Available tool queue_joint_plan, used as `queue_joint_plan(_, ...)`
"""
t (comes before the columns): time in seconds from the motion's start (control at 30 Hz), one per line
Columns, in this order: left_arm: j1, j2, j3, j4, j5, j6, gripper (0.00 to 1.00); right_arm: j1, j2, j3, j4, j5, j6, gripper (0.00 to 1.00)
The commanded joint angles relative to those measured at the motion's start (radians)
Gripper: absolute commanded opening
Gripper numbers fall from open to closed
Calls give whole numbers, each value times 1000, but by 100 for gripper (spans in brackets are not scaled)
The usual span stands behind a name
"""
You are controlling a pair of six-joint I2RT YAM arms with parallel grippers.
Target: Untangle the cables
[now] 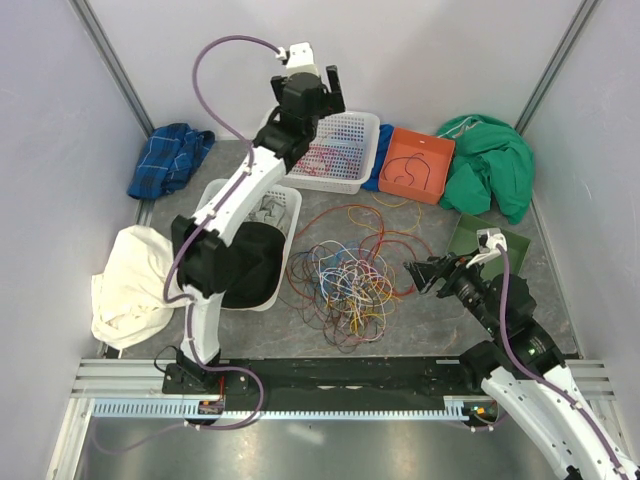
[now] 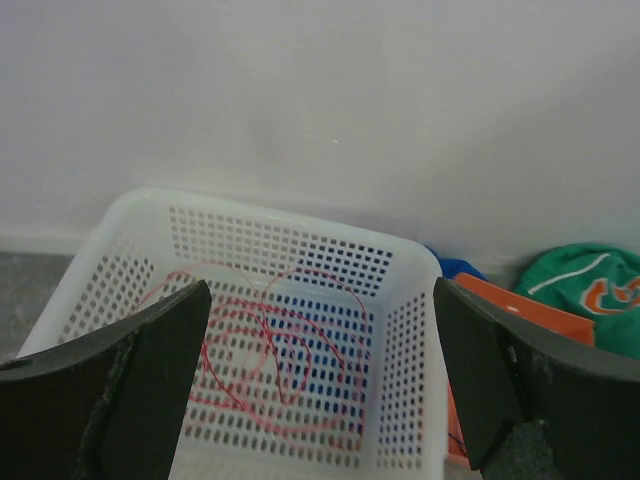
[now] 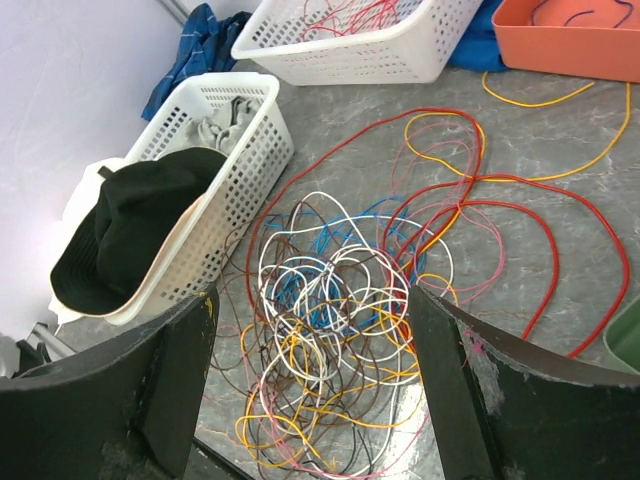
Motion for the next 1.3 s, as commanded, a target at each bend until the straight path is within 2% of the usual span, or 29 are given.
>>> queue_joint_plan(0.0,-49,-205,-69,-241,20,-200,100,4,-15,27,-25,54,16,84)
queue_joint_plan(0.13,-179,-334,-281,-251,94,-219,100,4,7,24,-15,59,24,85)
queue_joint_plan(0.3,-398,-455,-617,-205,-4,-306,100,4,34,27,3,58,13,84)
queue_joint_plan(0.33,-425,-478,-663,-185,-45,-370,100,4,35,27,6,62,13,84)
queue_joint_plan(0.37,-446,-527,-717,-159,-52,-412,100,3,38,21,14,65,18,84)
queue_joint_plan(0.4,-471,-565,-839,-128,-43,-456,100,3,47,18,18,74,26,84)
queue_joint_plan(0.43,-479,-601,-904,-38,-21,-542,100,4,50,15,23,111,42,83)
queue_joint_plan(0.5,-502,-708,-1083,85,19,-556,100,4,52,3,31,145,87,82)
queue_joint_plan(0.53,-514,-733,-1116,123,22,-558,100,4,51,0,31,156,90,82)
queue_joint_plan(0.6,-557,-761,-1130,86,-4,-537,100,3,55,-2,26,157,83,84)
queue_joint_plan(0.7,-592,-721,-1110,-34,-38,-535,100,3,89,4,9,133,79,84)
queue_joint_plan(0.87,-607,-644,-1177,-45,40,-605,100,4,116,1,8,107,84,85)
queue_joint_plan(0.93,-611,-606,-1193,-47,52,-619,93,4,109,4,-3,108,76,85)
queue_joint_plan(0.97,-611,-598,-1208,-44,54,-622,87,4,106,7,-8,111,76,85)
queue_joint_plan(1.0,-611,-589,-1217,-37,48,-630,77,3,98,12,-11,116,75,85)
queue_joint_plan(1.07,-612,-572,-1235,-28,37,-629,69,4,98,27,-25,117,67,85)
queue_joint_plan(1.23,-611,-541,-1225,-27,30,-590,62,4,98,58,-51,125,58,85)
queue_joint_plan(1.27,-611,-537,-1222,-25,31,-586,55,4,100,63,-55,127,55,86)
